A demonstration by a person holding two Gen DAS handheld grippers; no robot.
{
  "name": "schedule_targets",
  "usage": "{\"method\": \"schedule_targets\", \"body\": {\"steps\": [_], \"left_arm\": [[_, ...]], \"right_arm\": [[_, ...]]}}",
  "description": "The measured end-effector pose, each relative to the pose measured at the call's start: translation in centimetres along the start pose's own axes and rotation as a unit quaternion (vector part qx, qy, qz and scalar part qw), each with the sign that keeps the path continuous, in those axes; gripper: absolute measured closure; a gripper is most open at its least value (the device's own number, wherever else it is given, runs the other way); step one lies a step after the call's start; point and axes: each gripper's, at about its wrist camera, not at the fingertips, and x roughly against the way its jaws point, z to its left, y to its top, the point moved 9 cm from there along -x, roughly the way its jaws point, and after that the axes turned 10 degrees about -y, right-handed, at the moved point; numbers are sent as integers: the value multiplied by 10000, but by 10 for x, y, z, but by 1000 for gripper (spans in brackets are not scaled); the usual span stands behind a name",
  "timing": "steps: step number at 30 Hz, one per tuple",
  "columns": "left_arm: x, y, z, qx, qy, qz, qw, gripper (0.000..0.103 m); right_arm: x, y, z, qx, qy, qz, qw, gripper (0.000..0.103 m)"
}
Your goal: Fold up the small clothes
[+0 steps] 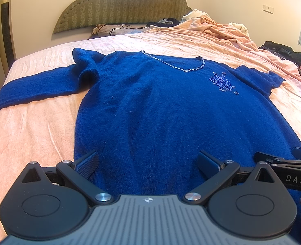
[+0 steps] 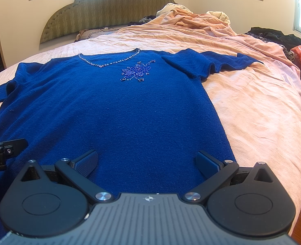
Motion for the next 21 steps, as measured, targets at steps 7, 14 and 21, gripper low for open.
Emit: {"method": "schedule_targets", "body": {"steps": [7,14,21], "left_arm": [[-1,0,0,-25,22,20,10000,0],[-4,0,-2,-143,134,100,9998,0],[-6,-1,-3,-208,201,141,9995,0]], "right_arm": [[0,0,0,2,0,0,10000,0],[1,1,0,-6,29,5,10000,0],[-1,0,-1,-13,40,5,10000,0]]}}
